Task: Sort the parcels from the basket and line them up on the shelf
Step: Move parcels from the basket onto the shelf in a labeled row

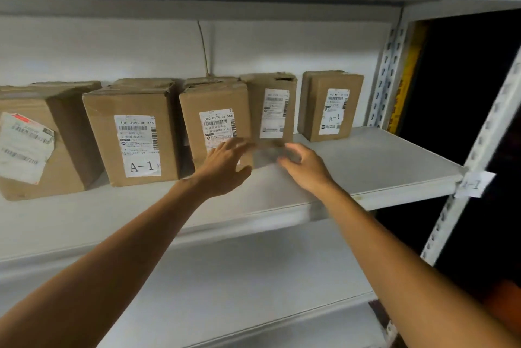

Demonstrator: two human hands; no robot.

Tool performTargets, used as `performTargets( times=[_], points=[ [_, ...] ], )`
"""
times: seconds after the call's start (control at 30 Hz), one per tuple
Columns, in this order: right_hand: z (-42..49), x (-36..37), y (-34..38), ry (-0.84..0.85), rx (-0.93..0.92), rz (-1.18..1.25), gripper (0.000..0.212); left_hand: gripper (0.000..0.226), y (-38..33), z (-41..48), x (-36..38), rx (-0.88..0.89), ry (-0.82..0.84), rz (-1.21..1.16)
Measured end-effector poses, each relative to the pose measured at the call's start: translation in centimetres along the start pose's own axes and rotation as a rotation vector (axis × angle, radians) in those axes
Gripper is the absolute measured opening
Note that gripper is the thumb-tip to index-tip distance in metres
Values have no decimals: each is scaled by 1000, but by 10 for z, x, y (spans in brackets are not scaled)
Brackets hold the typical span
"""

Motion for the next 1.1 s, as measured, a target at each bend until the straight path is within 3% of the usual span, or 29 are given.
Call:
performTargets(
  times=[0.27, 0.47, 0.77, 1.1],
  points=[
    [-111, -96, -6, -243, 239, -199, 56, 43, -103, 3, 25, 318, 225, -194],
    [-246, -146, -10, -423, 461, -248, 64, 61, -202, -54, 56, 446, 503, -358],
    [-484, -182, -4, -771, 784, -284, 59, 59, -350, -213, 98, 863, 783, -371],
    [-699, -146, -22, -914, 1027, -157, 62, 58, -438, -402, 159, 1129, 1014, -274]
  ],
)
Point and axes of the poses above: each hand's wrist, its own z-axis towards the middle knuckle, its own x-axis out of the palm, y = z × x, the point moved 4 cm from there along z, towards the middle knuckle, and after that the axes turned 6 degrees about -x, right-handed, at the moved point
